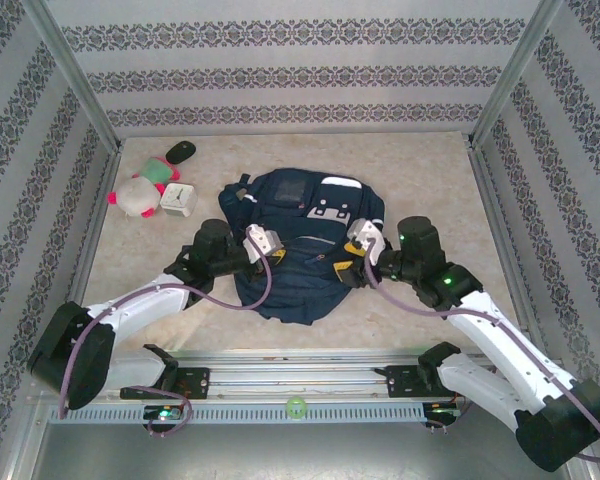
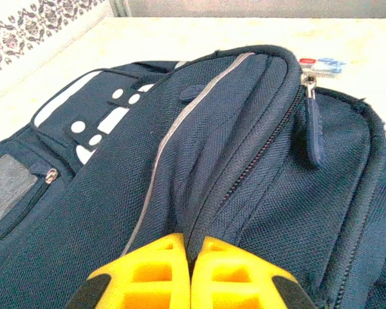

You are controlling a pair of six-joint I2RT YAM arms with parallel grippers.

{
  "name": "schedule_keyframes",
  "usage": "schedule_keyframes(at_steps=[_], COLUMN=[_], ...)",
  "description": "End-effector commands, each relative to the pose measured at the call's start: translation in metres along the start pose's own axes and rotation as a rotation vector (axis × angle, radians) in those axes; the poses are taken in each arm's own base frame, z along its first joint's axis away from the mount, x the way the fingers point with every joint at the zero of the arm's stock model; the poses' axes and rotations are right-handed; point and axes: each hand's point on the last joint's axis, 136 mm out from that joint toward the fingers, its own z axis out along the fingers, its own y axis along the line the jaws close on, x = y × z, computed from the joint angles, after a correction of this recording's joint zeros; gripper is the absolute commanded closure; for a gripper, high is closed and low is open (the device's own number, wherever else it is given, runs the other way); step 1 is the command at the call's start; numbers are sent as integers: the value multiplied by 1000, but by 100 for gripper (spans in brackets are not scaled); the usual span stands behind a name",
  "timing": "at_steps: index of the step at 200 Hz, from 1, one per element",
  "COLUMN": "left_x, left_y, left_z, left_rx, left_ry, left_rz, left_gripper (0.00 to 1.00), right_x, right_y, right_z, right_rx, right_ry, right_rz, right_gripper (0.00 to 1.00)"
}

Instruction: Pack books, pencil case, and school supplies into a backpack

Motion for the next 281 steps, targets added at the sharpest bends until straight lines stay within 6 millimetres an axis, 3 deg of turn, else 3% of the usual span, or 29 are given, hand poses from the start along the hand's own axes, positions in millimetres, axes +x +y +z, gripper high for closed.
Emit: schedule_keyframes(at_steps=[1, 37, 89, 153, 205, 281], left_x=[-56, -49, -40, -37, -37, -41], left_y=[-11, -16, -14, -8, -9, -12], left_z=[-16, -20, -25, -26, -27, -28], left_rx=[82, 103, 114, 89, 113, 131], left_ry=[-217, -164, -103, -103, -122, -134], left_rz=[149, 216, 249, 236, 219, 223], left_gripper=[100, 100, 100, 100, 100, 100], right_x=[3, 6, -8, -21, -17, -16], right_y=[0, -16, -25, -25, -54, -39], right_z=[8, 26, 37, 24, 10, 40], right_rx=[-65, -97, -170, -163, -26, -139], right_ry=[-8, 40, 3, -6, 47, 51], right_rz=[-249, -358, -408, -481, -536, -620], right_gripper=[45, 44, 46, 46, 44, 45])
